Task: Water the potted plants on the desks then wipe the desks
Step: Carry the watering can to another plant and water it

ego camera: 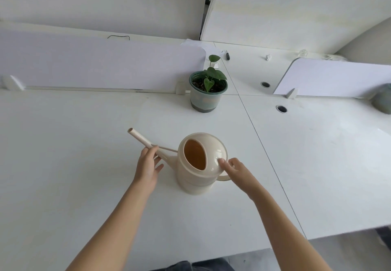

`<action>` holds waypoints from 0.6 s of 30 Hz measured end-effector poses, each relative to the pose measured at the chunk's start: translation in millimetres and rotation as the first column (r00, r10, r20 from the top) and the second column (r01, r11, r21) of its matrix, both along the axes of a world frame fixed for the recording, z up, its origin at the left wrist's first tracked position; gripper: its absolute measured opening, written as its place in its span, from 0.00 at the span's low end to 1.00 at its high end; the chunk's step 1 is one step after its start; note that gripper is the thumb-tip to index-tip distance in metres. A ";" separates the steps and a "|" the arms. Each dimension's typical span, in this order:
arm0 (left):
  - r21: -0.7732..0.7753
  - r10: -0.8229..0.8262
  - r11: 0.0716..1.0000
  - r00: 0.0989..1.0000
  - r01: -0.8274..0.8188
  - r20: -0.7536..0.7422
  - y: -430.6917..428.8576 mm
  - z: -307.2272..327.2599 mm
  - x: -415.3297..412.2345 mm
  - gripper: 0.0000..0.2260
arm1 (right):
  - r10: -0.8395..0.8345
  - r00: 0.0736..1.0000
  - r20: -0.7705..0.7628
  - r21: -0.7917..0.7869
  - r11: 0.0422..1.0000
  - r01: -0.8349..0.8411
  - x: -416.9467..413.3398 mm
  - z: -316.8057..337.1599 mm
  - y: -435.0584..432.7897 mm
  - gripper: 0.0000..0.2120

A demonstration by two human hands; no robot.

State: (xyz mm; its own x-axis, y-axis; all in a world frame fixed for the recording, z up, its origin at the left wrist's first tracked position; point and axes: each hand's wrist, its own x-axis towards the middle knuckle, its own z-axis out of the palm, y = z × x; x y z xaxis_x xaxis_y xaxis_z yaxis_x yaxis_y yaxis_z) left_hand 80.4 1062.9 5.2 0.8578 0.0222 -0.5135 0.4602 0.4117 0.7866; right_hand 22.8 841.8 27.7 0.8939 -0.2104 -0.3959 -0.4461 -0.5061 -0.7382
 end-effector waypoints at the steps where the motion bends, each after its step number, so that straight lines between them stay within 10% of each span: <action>1: -0.004 0.018 1.000 1.000 -0.018 -0.003 -1.8 0.2 -0.7 0.02 | 0.029 1.000 -0.001 0.017 0.999 -0.029 2.1 1.6 -1.7 0.21; 18: -0.078 0.594 0.804 0.800 -0.589 0.084 2.6 59.0 -167.6 0.07 | 0.417 0.896 0.152 0.371 0.816 -0.443 -44.0 58.8 2.0 0.24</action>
State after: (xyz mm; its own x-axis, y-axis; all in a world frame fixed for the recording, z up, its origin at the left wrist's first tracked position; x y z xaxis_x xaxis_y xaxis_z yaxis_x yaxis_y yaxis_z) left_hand -87.2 1065.5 64.2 0.7318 0.5208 -0.4396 0.0361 0.6145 0.7881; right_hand -21.3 843.8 86.5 0.8819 0.3597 -0.3047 -0.1979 -0.3042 -0.9318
